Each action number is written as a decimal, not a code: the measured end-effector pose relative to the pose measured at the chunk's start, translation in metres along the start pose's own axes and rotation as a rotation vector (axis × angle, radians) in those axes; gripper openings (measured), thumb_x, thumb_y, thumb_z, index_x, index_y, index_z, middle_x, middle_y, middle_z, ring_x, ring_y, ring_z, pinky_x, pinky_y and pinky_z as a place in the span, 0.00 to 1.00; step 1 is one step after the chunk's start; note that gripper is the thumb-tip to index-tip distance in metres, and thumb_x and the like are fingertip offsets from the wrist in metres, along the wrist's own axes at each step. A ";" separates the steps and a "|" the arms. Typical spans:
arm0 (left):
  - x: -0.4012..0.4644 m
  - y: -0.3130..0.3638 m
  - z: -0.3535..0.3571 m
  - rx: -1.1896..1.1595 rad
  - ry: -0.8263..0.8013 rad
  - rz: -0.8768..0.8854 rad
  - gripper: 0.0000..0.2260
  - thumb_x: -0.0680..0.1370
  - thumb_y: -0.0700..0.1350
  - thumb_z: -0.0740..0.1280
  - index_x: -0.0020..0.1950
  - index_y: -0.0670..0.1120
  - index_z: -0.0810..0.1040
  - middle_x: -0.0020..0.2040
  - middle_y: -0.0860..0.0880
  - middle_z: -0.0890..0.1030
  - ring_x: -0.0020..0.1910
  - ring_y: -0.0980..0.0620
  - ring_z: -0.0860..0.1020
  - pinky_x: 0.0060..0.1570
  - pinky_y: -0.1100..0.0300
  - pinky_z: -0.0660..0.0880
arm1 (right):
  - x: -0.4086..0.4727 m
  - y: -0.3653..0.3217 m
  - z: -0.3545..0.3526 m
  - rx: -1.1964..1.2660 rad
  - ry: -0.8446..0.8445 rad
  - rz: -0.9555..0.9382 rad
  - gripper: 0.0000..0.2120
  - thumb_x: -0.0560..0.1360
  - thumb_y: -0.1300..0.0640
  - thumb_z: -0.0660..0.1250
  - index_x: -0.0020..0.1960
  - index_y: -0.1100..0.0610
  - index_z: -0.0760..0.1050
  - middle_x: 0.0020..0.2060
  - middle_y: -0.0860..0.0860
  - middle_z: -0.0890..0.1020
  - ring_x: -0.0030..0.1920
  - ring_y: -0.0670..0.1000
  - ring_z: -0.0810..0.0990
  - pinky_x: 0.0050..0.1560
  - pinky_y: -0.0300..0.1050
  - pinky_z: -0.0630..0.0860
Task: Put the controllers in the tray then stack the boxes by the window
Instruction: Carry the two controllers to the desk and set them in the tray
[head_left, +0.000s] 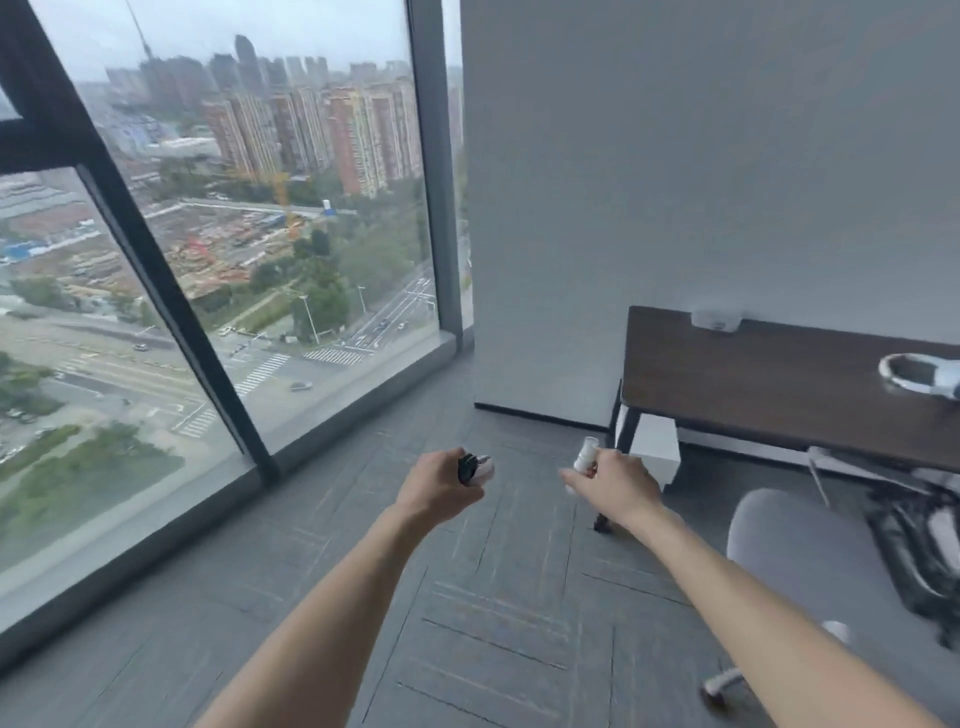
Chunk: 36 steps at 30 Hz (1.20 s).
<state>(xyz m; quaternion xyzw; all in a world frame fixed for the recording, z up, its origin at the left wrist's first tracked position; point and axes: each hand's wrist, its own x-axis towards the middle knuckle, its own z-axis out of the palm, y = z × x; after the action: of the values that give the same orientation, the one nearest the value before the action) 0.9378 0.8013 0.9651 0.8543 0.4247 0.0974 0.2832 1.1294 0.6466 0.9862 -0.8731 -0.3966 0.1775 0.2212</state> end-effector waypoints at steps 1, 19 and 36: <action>0.023 0.011 0.007 0.004 -0.018 0.017 0.09 0.68 0.47 0.72 0.44 0.46 0.77 0.40 0.48 0.82 0.40 0.50 0.79 0.37 0.58 0.75 | 0.019 0.011 -0.006 0.004 0.007 0.021 0.16 0.74 0.39 0.67 0.36 0.50 0.77 0.38 0.47 0.82 0.41 0.50 0.79 0.36 0.42 0.71; 0.494 0.193 0.104 0.050 -0.266 0.399 0.17 0.75 0.56 0.66 0.44 0.41 0.77 0.37 0.43 0.80 0.35 0.45 0.77 0.29 0.59 0.68 | 0.390 0.135 -0.118 0.117 0.252 0.429 0.19 0.72 0.35 0.64 0.39 0.51 0.78 0.32 0.45 0.83 0.36 0.48 0.81 0.39 0.45 0.79; 0.819 0.422 0.300 0.004 -0.348 0.327 0.14 0.71 0.53 0.69 0.50 0.45 0.76 0.43 0.49 0.79 0.43 0.46 0.78 0.40 0.55 0.75 | 0.718 0.398 -0.265 0.203 0.206 0.463 0.15 0.73 0.38 0.63 0.40 0.49 0.77 0.34 0.44 0.85 0.38 0.47 0.82 0.39 0.46 0.77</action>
<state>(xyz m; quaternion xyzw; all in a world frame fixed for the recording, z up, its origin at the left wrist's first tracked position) 1.8506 1.1185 0.8972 0.9162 0.2256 -0.0077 0.3310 1.9488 0.9015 0.9024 -0.9273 -0.1419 0.1724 0.3003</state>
